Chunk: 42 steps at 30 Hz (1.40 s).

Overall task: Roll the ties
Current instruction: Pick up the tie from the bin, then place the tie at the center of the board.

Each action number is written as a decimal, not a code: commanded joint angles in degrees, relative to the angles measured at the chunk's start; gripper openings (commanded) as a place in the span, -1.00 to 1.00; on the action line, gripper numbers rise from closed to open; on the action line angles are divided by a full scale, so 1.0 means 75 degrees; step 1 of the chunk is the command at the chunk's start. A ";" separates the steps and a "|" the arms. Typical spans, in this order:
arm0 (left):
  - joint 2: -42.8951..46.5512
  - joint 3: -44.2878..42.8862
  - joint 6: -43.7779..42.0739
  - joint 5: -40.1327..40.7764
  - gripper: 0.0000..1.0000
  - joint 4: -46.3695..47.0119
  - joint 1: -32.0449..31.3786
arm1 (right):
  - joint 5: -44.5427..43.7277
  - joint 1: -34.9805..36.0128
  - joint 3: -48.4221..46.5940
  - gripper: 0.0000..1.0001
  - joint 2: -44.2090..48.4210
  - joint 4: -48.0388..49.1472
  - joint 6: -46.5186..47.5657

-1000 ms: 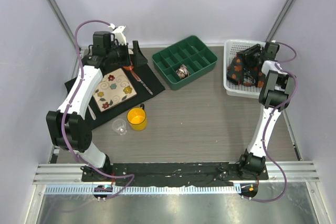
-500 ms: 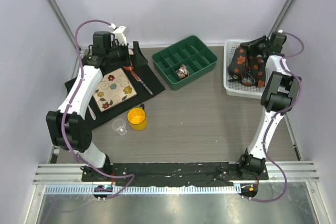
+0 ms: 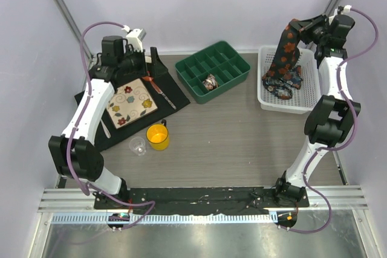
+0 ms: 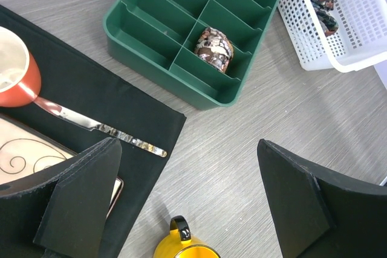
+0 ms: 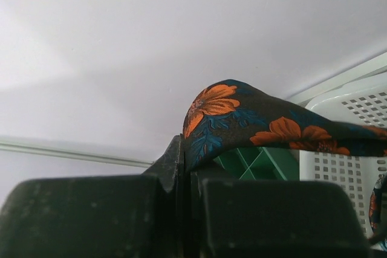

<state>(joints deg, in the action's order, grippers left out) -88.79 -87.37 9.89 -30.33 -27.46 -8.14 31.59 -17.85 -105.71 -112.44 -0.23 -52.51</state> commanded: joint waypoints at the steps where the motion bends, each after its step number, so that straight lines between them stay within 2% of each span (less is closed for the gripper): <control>1: 0.0472 0.0071 -0.0229 -0.0257 0.99 0.0134 0.0089 | 0.0311 -0.0035 -0.0435 -0.99 0.0671 0.0277 -0.0170; 6: 0.0648 0.0212 -0.0497 -0.0421 1.00 0.0147 0.0101 | 0.0533 -0.0035 -0.1056 -0.99 0.0941 0.0124 -0.0497; 10: 0.0753 0.0212 -0.0791 -0.0527 0.99 0.0111 0.0101 | 0.0732 0.0141 -0.0777 -0.98 0.1526 0.0546 -0.1013; 14: 0.0788 0.0177 -0.1142 -0.0596 0.99 0.0064 0.0136 | 0.1247 0.1086 -0.0589 -0.99 0.2182 0.0652 -0.1097; 17: 0.0800 0.0235 -0.1621 -0.0865 0.99 0.0088 0.0160 | 0.1062 0.1768 -0.0414 -0.99 0.2931 -0.0282 -0.0453; 19: 0.0812 0.0317 -0.1857 -0.1590 0.99 0.0064 0.0148 | 0.0314 0.2378 0.0065 -0.99 0.3424 -0.0707 -0.0265; 21: 0.0893 0.0691 -0.2057 -0.2548 0.99 0.0320 0.0148 | -0.0772 0.3114 0.0917 -0.99 0.4290 -0.0499 -0.0462; 23: 0.0987 0.1286 -0.1743 -0.3021 0.96 0.0753 0.0148 | -0.1572 0.3608 0.1576 -0.99 0.5108 -0.0182 -0.0778; 24: 0.1104 0.1488 -0.1636 -0.3290 0.94 0.1185 0.0125 | -0.2353 0.4109 0.2182 -0.99 0.5380 -0.0088 -0.0849; 26: 0.1233 0.2049 -0.1379 -0.3737 0.89 0.1586 0.0078 | -0.3002 0.4499 0.2865 -0.98 0.5803 -0.0156 -0.1175; 29: 0.1327 0.2356 -0.1168 -0.3750 0.85 0.1845 0.0019 | -0.4466 0.5179 0.4668 -0.99 0.6915 -0.0752 -0.1715; 31: 0.1397 0.2450 -0.1166 -0.3773 0.85 0.1729 0.0008 | -0.5239 0.5425 0.6097 -0.98 0.7770 -0.1619 -0.2453; 33: 0.1468 0.2626 -0.1294 -0.3609 0.84 0.1437 -0.0016 | -0.5443 0.5450 0.7360 -0.99 0.8252 -0.2658 -0.3538; 35: 0.1538 0.2812 -0.1716 -0.3620 0.83 0.0912 -0.0097 | -0.5570 0.5462 0.7905 -0.99 0.8943 -0.3317 -0.3918; 36: 0.1573 0.2895 -0.1938 -0.3621 0.82 0.0699 -0.0156 | -0.5723 0.5473 0.8186 -0.99 0.9166 -0.4203 -0.4106; 38: 0.1666 0.3082 -0.2757 -0.3562 0.81 -0.0048 -0.0447 | -0.6387 0.5473 0.8247 -0.99 0.9717 -0.5004 -0.4330; 39: 0.1725 0.3165 -0.3027 -0.3353 0.81 -0.0250 -0.0577 | -0.6647 0.5473 0.8201 -0.99 0.9847 -0.6029 -0.4493; 40: 0.1772 0.3247 -0.3494 -0.3200 0.81 -0.0403 -0.0718 | -0.6870 0.5485 0.8200 -0.99 0.9952 -0.6411 -0.4773; 42: 0.1878 0.3539 -0.3755 -0.2896 0.81 -0.0533 -0.1105 | -0.7374 0.5462 0.8224 -0.99 1.0304 -0.7322 -0.5114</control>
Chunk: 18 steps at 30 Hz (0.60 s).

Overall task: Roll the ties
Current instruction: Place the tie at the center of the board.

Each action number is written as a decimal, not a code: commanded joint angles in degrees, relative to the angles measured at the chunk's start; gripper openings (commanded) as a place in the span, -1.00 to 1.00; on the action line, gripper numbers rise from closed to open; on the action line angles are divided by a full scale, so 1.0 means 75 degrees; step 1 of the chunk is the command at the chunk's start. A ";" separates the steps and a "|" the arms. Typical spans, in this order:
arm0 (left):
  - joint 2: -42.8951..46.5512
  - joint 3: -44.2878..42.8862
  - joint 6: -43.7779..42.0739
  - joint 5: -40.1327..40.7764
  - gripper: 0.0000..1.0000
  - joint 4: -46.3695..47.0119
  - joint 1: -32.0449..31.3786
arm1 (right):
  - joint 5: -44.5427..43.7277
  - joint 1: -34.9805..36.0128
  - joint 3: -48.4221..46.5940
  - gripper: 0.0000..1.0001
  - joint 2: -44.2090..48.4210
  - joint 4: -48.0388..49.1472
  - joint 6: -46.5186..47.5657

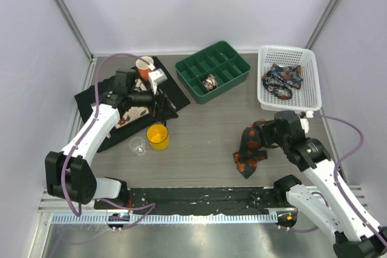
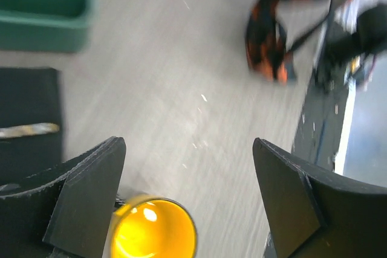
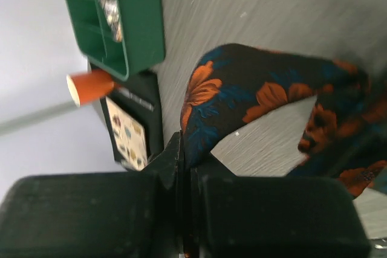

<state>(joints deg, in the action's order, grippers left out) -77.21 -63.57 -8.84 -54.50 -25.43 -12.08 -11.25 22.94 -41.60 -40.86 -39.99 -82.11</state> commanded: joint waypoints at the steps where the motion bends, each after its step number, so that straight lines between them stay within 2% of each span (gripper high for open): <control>1: 0.0334 0.0425 -0.1375 0.0399 0.81 -0.0828 -0.0697 | -0.1815 0.0035 -0.0335 -0.98 0.0842 -0.2318 -0.1332; 2: 0.0299 0.0449 -0.1585 0.0481 0.81 -0.0921 -0.0977 | -0.1945 0.0035 -0.0359 -0.88 0.0994 -0.2553 -0.1543; 4: 0.0112 0.0356 -0.1715 0.0715 0.82 -0.1003 -0.1225 | -0.2354 0.0035 -0.0452 -0.50 0.1100 -0.3092 -0.1580; 5: 0.0041 0.0297 -0.1669 0.0728 0.81 -0.1015 -0.1411 | -0.2530 0.0035 -0.0511 -0.10 0.1193 -0.3245 -0.1487; 7: -0.0170 0.0203 -0.1389 0.0658 0.81 -0.0922 -0.1507 | -0.3093 0.0035 -0.0745 0.08 0.1264 -0.3329 -0.0974; 8: -0.0240 0.0203 -0.0819 0.0634 0.81 -0.0643 -0.1507 | -0.3257 0.0035 -0.0838 0.21 0.1230 -0.3305 -0.0414; 10: -0.0381 0.0226 -0.0219 0.0692 0.81 -0.0291 -0.1519 | -0.3399 0.0035 -0.1236 0.29 0.0938 -0.3329 0.0350; 12: -0.0428 0.0261 0.0332 0.0716 0.80 0.0073 -0.1495 | -0.3248 0.0035 -0.1668 0.46 0.0227 -0.3409 0.1541; 14: -0.0416 0.0331 0.0580 0.0716 0.80 0.0365 -0.1461 | -0.2932 0.0035 -0.2115 0.46 -0.0268 -0.3597 0.2283; 16: -0.0405 0.0402 0.0897 0.0716 0.81 0.0519 -0.1425 | -0.2499 0.0035 -0.2689 0.45 -0.0993 -0.3551 0.3677; 18: -0.0416 0.0402 0.0863 0.0692 0.80 0.0473 -0.1390 | -0.1691 0.0024 -0.3227 0.43 -0.1452 -0.3401 0.4614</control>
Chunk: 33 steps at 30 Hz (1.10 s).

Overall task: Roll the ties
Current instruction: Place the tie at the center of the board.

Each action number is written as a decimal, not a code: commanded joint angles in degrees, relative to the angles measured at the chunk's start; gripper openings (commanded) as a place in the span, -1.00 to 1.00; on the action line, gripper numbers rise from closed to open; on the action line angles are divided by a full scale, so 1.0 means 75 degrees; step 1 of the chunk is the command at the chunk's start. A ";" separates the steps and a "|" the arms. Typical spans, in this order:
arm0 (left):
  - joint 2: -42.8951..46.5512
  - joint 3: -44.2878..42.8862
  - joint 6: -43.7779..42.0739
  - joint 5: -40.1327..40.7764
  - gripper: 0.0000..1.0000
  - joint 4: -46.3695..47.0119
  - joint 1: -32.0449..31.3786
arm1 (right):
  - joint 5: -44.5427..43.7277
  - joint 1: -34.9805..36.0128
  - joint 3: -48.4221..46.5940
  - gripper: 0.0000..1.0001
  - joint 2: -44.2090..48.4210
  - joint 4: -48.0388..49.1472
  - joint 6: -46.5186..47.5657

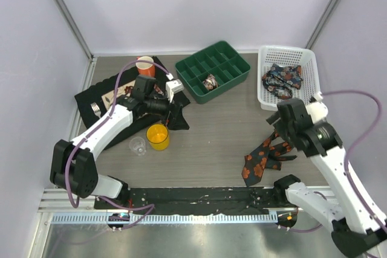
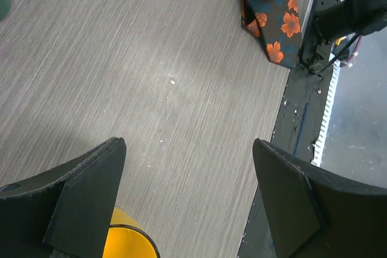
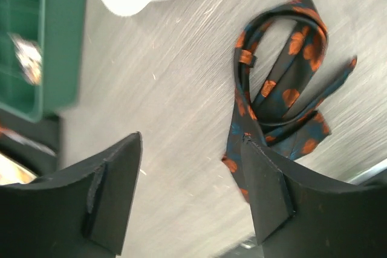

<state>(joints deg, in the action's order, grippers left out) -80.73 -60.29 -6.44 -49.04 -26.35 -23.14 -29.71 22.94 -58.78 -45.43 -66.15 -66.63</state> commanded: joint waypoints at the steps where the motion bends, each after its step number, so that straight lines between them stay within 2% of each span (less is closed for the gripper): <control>1: 0.0041 -0.0070 0.0484 0.0010 0.81 0.0537 0.0073 | 0.1088 0.0024 -0.1055 0.41 -0.1356 0.0101 0.3380; 5: 0.0099 -0.0071 0.0460 0.0116 0.81 0.0396 0.0155 | 0.2155 0.0047 -0.1502 0.40 -0.2695 -0.0682 0.4441; 8: 0.0251 0.0023 0.0530 0.0187 0.81 0.0536 0.0155 | 0.1610 0.0047 -0.1129 0.41 -0.3305 -0.0731 0.4525; 11: 0.0287 0.0094 0.0682 0.0210 0.82 0.0712 0.0167 | 0.1944 0.0047 -0.0556 0.52 -0.3563 -0.0171 0.4338; 13: 0.0287 0.0117 0.0753 0.0268 0.82 0.0759 0.0155 | 0.2134 0.0047 -0.0238 0.52 -0.3657 -0.0005 0.4092; 17: 0.0369 0.0234 0.1009 0.0292 0.82 0.0970 0.0167 | 0.2157 0.0047 0.0908 0.73 -0.3634 0.0452 0.3425; 21: 0.0428 0.0374 0.1198 0.0246 0.82 0.1251 0.0167 | 0.1936 0.0035 0.1614 0.75 -0.3879 0.0827 0.3050; 27: 0.0334 0.0562 0.1385 -0.0118 0.78 0.1579 0.0167 | 0.1513 0.0035 0.1815 0.67 -0.4126 0.1753 0.2779; 33: 0.0311 0.0586 0.1327 -0.0340 0.75 0.1451 0.0167 | 0.1723 0.0035 0.1311 0.67 -0.4045 0.1625 0.3247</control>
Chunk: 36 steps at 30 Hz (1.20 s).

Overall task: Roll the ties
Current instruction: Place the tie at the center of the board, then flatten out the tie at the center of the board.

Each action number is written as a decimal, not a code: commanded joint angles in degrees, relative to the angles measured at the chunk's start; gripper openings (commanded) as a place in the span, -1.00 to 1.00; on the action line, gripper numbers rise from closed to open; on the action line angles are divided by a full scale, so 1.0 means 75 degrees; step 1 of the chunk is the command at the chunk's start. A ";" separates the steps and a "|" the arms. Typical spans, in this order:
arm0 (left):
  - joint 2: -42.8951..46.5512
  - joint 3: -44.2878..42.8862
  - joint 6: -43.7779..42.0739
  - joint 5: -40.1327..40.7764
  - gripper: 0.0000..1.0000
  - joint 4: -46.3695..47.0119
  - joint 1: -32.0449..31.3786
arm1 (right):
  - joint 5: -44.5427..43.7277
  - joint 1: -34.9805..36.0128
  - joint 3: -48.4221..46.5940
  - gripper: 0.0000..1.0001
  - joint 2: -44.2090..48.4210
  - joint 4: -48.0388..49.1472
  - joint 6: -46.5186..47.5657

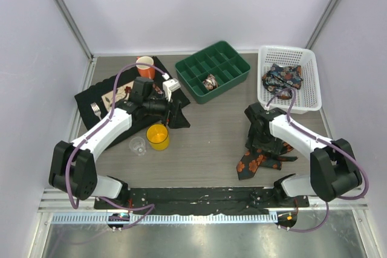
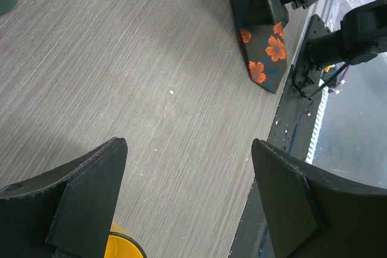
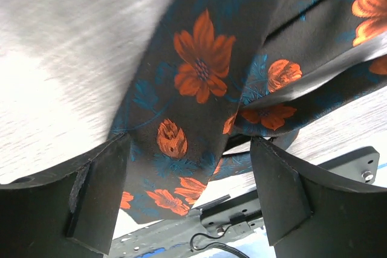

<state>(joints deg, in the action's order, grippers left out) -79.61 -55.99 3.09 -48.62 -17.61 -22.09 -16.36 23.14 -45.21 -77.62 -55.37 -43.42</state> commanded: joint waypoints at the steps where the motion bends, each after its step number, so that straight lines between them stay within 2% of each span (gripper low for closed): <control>1: 0.0150 0.0000 0.0033 -0.0419 0.75 0.0227 0.0015 | -0.0022 0.0009 -0.0580 0.68 0.0364 0.0107 0.0176; 7: 0.0127 0.0000 -0.0096 -0.0490 0.75 0.0180 0.0027 | -0.0198 -0.0422 -0.0758 0.73 0.0928 -0.0211 0.0410; 12: 0.0045 -0.0058 -0.0131 -0.0490 0.75 0.0203 0.0015 | 0.0223 -0.1127 -0.0277 0.74 0.0379 0.0456 0.0820; 16: 0.0045 -0.0105 -0.0201 -0.0490 0.76 0.0156 0.0027 | 0.0329 -0.1198 -0.0347 0.68 -0.0078 0.0750 0.0797; 18: 0.0056 -0.0094 -0.0248 -0.0501 0.76 0.0075 0.0038 | 0.0446 -0.1186 -0.0324 0.58 -0.0185 0.1031 0.0785; 20: 0.0103 -0.0059 -0.0353 -0.0502 0.74 0.0016 0.0039 | 0.0668 -0.1268 -0.0253 0.28 -0.0267 0.1265 0.0762; 21: 0.0127 -0.0035 -0.0377 -0.0513 0.72 -0.0054 0.0062 | 0.0739 -0.1280 -0.0265 0.00 -0.0279 0.1301 0.0750; 22: 0.0139 -0.0024 -0.0389 -0.0537 0.71 -0.0090 0.0074 | 0.0810 -0.1292 -0.0288 -0.96 -0.0267 0.1336 0.0715; 30: 0.0209 -0.0105 -0.0939 -0.0642 0.69 -0.0406 0.0226 | 0.1300 -0.1362 -0.0733 -0.99 0.1008 0.1594 0.0481; 33: 0.0221 -0.0164 -0.1022 -0.0701 0.71 -0.0290 0.0226 | 0.2037 -0.1362 -0.1049 -0.99 0.2094 0.2190 -0.0115; 36: 0.0232 -0.0199 -0.1150 -0.0666 0.76 -0.0079 0.0238 | 0.2625 -0.1327 -0.1424 -0.99 0.3126 0.3384 -0.1061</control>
<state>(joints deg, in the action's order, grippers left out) -79.61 -55.99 -3.01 -51.92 -20.34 -20.60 -3.79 12.99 -49.93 -64.71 -42.26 -42.04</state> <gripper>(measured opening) 0.865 0.024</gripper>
